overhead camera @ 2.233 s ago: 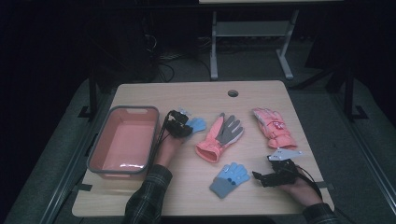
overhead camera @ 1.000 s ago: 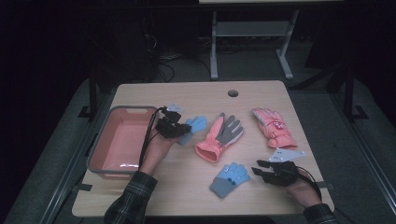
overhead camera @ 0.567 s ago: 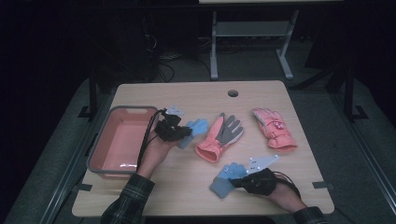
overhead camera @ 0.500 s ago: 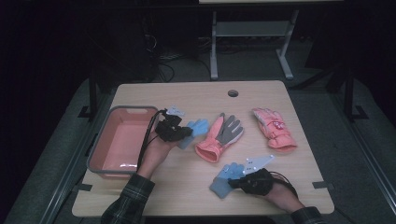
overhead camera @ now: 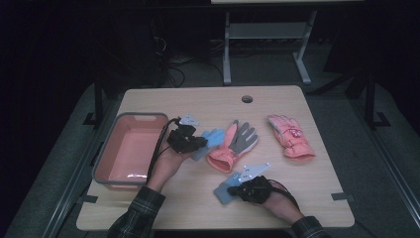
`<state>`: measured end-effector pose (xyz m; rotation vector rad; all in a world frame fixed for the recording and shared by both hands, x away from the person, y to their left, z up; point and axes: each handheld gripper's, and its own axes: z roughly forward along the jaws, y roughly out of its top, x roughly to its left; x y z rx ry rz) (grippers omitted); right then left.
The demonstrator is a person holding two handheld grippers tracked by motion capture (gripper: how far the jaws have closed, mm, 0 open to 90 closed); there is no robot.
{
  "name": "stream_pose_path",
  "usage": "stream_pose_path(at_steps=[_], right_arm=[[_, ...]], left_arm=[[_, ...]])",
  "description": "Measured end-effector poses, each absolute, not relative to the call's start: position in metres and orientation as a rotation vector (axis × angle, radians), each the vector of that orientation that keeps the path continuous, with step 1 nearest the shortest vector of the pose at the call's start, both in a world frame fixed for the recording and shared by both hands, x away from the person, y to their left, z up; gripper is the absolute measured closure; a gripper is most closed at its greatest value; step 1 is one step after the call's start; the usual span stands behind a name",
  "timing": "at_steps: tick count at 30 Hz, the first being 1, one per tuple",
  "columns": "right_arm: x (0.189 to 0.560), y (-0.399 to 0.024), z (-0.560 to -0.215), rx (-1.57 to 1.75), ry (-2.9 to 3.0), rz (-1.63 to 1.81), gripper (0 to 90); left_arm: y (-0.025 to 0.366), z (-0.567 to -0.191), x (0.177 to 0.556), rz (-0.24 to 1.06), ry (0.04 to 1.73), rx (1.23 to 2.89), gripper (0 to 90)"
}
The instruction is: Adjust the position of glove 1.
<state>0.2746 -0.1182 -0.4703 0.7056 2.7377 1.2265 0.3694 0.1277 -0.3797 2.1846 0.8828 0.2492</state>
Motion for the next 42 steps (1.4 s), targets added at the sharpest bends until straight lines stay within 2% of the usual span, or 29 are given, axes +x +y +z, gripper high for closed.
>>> stream_pose_path(at_steps=[2, 3, 5, 11, 14, 18, 28, 42], right_arm=[[0.275, -0.12, -0.468, 0.71, 2.722, 1.238, 89.2], [0.275, -0.128, -0.464, 0.74, 2.698, 1.264, 82.7], [0.277, -0.133, -0.463, 0.756, 2.681, 1.272, 79.9], [0.282, -0.173, -0.456, 0.893, 2.542, 1.281, 51.8], [0.285, -0.194, -0.457, 0.961, 2.498, 1.261, 41.5], [0.291, -0.215, -0.465, 1.007, 2.461, 1.205, 32.7], [0.3, -0.216, -0.474, 1.028, 2.458, 1.146, 21.6], [0.302, -0.213, -0.48, 1.001, 2.485, 1.101, 19.2]], left_arm=[[0.127, -0.378, 0.368, 0.242, 0.861, 2.189, 83.6], [0.127, -0.378, 0.367, 0.235, 0.86, 2.188, 83.6], [0.126, -0.377, 0.364, 0.228, 0.857, 2.19, 83.7], [0.118, -0.375, 0.349, 0.201, 0.823, 2.197, 83.6], [0.112, -0.375, 0.34, 0.193, 0.806, 2.206, 83.5], [0.104, -0.379, 0.331, 0.17, 0.786, 2.22, 83.6], [0.082, -0.398, 0.311, 0.099, 0.743, 2.278, 83.6], [0.051, -0.42, 0.298, 0.075, 0.724, 2.361, 83.3]])
